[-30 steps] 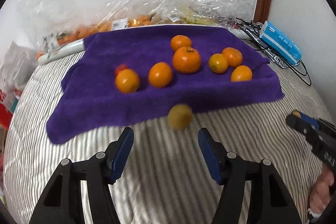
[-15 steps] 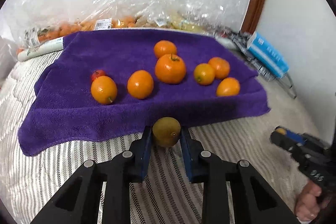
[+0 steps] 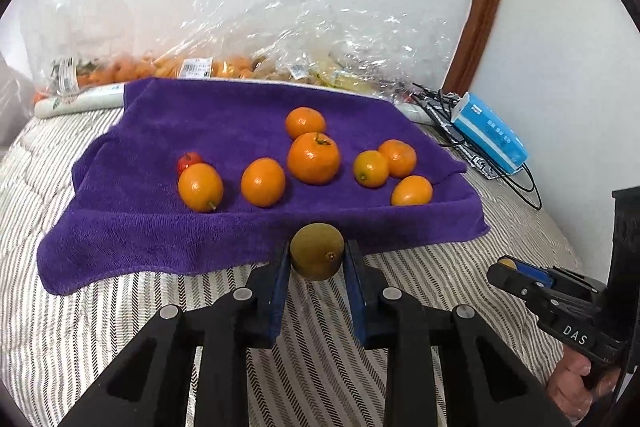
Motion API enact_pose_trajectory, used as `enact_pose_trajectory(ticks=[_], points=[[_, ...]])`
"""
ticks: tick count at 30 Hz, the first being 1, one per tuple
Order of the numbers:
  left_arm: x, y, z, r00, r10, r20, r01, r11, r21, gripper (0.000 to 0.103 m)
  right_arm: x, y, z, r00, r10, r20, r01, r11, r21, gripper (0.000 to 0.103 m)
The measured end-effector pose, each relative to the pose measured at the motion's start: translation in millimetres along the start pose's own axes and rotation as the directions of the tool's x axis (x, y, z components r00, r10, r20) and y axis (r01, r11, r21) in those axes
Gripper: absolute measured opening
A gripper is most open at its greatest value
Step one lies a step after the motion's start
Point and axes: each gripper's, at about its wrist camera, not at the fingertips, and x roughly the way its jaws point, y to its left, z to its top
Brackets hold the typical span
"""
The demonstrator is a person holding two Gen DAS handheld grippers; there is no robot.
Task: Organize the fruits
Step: 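Carry both held yellow fruits over the purple towel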
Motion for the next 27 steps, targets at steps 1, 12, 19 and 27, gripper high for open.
enact_pose_trajectory(ticks=[1,12,19,27], points=[[-0.7,-0.9,0.1,1.0,0.001,0.003,-0.001,1.0,0.006,0.026,-0.3,0.0,-0.1,1.0,-0.001,0.001,0.001,1.0,0.0,0.024],[-11.0,-5.0,-1.0,0.998,0.029,0.049,-0.031,0.999,0.032,0.026,-6.9,2.9,-0.9,1.0,0.005,0.03,-0.004,1.0,-0.011,0.024],[-13.1,6.1,5.7,0.998,0.055,0.031,-0.054,0.998,-0.019,0.026,-11.0,19.4,6.9,0.999,0.009,0.046,-0.008,1.0,-0.007,0.024],[-34.6,19.5,50.1,0.988,0.145,0.051,-0.144,0.989,-0.023,0.026,-40.9,52.2,58.6,0.981,0.069,0.182,-0.053,0.995,-0.09,0.024]])
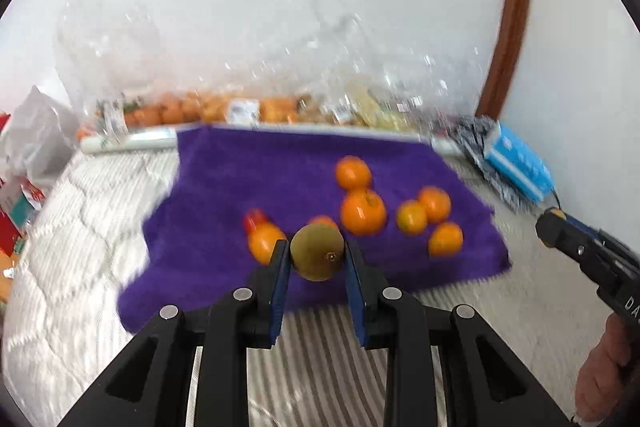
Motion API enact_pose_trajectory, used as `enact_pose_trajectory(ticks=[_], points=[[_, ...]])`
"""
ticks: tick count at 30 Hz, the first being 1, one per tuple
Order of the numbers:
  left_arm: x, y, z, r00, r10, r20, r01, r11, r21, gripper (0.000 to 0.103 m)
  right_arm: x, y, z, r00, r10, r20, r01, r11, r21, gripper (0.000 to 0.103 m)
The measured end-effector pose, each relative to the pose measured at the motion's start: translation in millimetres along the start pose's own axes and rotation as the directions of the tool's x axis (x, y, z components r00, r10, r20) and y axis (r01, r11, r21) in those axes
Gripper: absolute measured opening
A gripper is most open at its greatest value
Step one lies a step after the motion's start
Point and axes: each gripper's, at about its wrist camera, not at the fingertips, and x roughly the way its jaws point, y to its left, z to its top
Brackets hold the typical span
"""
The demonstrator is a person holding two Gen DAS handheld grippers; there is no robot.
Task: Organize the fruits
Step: 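Carry both held yellow fruits over the purple towel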
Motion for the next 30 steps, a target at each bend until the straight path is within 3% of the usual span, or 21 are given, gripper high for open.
enact_pose_trajectory(ticks=[5,9,13,20,22,30], points=[[-2.2,15.7,34.0,0.997,0.024,0.067,-0.023,0.999,-0.024,0.026,5.7,8.4,34.2,0.998,0.014,0.064,-0.014,1.0,0.001,0.024],[14.9,34.3,51.3,0.993,0.088,0.072,-0.085,0.995,-0.046,0.026,21.6,14.3,51.4,0.997,-0.01,0.073,0.011,1.0,-0.018,0.024],[33.0,54.3,55.0,0.992,0.113,0.06,-0.107,0.989,-0.102,0.026,45.7,13.0,59.4,0.998,0.021,0.051,-0.02,1.0,-0.016,0.024],[60.0,75.1,30.5,0.992,0.118,0.054,-0.107,0.978,-0.181,0.026,103.0,-4.8,29.1,0.992,0.114,-0.055,-0.11,0.992,0.064,0.024],[63.7,76.7,29.4,0.99,0.133,0.048,-0.123,0.978,-0.169,0.026,115.7,-7.0,25.6,0.988,0.1,-0.118,-0.092,0.993,0.076,0.024],[75.9,81.6,25.6,0.991,0.137,0.012,-0.132,0.973,-0.187,0.026,124.1,4.4,15.2,0.983,0.119,-0.142,-0.117,0.993,0.028,0.024]])
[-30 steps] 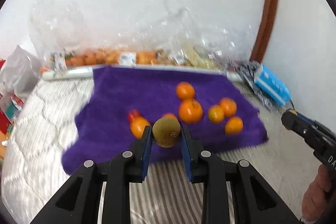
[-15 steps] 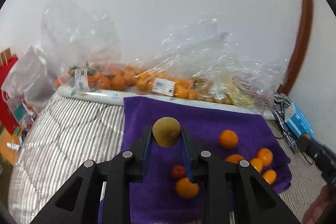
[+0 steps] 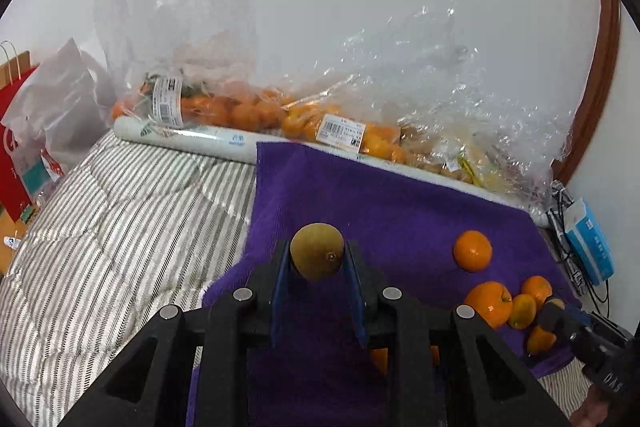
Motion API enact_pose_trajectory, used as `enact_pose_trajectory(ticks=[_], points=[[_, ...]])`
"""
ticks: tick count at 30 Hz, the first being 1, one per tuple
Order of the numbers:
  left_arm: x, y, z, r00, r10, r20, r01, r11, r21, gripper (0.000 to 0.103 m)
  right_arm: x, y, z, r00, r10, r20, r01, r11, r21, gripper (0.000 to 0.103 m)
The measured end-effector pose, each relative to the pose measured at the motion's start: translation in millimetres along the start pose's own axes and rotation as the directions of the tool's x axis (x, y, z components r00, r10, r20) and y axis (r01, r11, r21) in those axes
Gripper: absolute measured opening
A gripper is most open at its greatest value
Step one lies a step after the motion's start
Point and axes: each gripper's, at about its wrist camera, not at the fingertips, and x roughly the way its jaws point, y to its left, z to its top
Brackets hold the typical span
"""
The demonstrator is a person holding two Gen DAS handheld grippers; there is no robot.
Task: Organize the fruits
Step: 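Carry both held yellow fruits over the purple towel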
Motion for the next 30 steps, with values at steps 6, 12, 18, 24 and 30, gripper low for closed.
enact_pose_trajectory(ticks=[6,12,18,24,30], points=[[3.6,-0.8,-1.5,1.0,0.023,-0.016,-0.023,1.0,0.011,0.026,3.8,4.7,-3.4,1.0,0.019,-0.018,-0.019,1.0,-0.018,0.024],[8.9,0.7,-3.2,0.999,0.036,-0.041,-0.036,0.999,0.004,0.026,7.1,4.1,-3.5,1.0,0.014,-0.027,-0.015,1.0,-0.014,0.024],[11.9,-0.4,-4.6,0.998,0.046,-0.05,-0.046,0.999,0.011,0.026,7.1,3.4,-3.0,1.0,0.006,-0.023,-0.007,1.0,-0.012,0.024],[15.2,-3.8,-6.1,0.997,0.053,-0.062,-0.051,0.998,0.027,0.026,9.5,6.4,-4.0,1.0,-0.004,-0.024,0.003,1.0,-0.03,0.024],[15.4,-6.1,-6.3,0.996,0.066,-0.062,-0.063,0.997,0.044,0.026,13.8,8.1,-5.4,0.999,-0.034,-0.034,0.033,0.999,-0.043,0.024]])
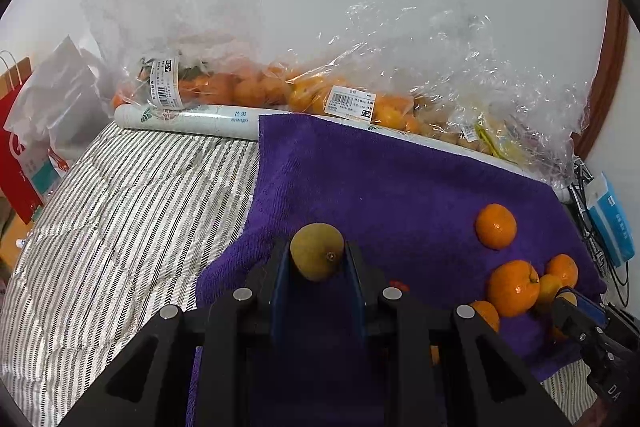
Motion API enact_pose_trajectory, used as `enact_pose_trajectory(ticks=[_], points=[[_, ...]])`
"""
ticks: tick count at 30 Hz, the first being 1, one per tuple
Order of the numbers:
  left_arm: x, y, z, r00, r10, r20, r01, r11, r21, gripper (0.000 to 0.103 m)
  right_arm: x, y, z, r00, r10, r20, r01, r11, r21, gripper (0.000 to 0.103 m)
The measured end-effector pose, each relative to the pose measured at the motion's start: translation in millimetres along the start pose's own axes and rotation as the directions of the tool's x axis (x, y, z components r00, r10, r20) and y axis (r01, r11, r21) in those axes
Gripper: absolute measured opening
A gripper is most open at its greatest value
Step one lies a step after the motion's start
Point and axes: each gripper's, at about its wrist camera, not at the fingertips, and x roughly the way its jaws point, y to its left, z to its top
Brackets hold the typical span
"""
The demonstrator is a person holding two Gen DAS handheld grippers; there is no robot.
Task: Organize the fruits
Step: 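Carry both held yellow fruits over the purple towel, then open the right gripper to drop its yellow fruit onto the towel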
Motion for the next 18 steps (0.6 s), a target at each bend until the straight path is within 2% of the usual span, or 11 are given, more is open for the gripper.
enact_pose_trajectory(ticks=[11,14,18], points=[[-0.2,-1.3,0.0,1.0,-0.017,-0.01,0.017,1.0,0.003,0.026,1.2,3.4,-2.4,1.0,-0.021,0.0,0.021,0.999,-0.027,0.025],[-1.5,-2.0,0.1,1.0,-0.021,-0.008,0.021,1.0,0.005,0.027,-1.3,3.8,-2.5,0.999,-0.027,0.017,0.027,0.999,-0.027,0.037],[-9.2,-2.6,0.6,0.998,-0.055,0.021,0.055,0.999,-0.001,0.047,-2.6,4.8,-2.1,1.0,-0.02,0.011,0.02,0.999,-0.038,0.046]])
